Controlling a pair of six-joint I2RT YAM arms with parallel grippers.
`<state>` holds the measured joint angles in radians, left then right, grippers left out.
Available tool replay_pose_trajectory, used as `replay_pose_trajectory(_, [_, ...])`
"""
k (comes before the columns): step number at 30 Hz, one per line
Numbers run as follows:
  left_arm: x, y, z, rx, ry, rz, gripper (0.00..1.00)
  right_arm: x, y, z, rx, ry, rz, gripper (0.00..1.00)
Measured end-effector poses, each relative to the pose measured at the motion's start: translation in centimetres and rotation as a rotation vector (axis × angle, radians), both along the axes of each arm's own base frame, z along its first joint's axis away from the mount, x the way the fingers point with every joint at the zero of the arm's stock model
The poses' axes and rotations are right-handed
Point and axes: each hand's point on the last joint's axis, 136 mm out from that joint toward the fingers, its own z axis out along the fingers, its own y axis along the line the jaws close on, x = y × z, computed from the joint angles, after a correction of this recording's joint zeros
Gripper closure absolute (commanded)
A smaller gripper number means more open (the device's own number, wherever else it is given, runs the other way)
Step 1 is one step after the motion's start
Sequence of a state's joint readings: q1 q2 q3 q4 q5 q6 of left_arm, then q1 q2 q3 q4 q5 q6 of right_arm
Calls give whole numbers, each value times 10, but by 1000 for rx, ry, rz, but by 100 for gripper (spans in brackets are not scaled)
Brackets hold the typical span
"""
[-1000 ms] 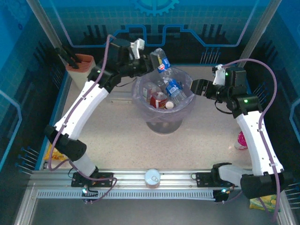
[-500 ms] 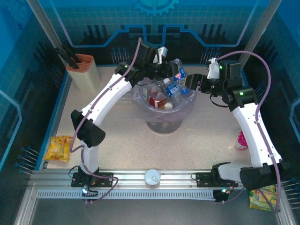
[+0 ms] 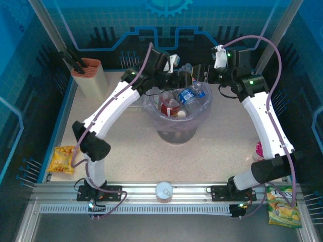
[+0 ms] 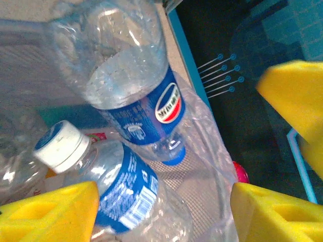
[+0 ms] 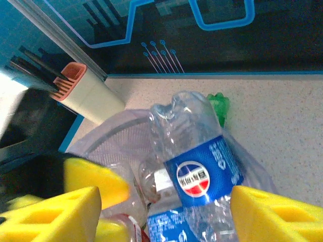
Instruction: Put the plastic bottles in the bin
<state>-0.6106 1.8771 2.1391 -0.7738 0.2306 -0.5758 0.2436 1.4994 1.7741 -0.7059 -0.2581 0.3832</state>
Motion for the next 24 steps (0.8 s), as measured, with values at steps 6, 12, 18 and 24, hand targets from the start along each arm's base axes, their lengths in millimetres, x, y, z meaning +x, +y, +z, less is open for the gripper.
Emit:
replay_pose_trajectory(6, [-23,65,56,-64,-113,100,30,30,14,4,-14,-26,28,42])
replay_pose_trajectory(12, [-16,155,29,-68,-71,333,31,56,30,-21,-43,11,59,52])
replay_pose_trajectory(18, [-6,207,-74,-17,149,518,32,59,41,-41,-77,41,95,58])
replay_pose_trajectory(24, [2,234,-128,-30,264,644,26,34,42,-70,-99,94,117,60])
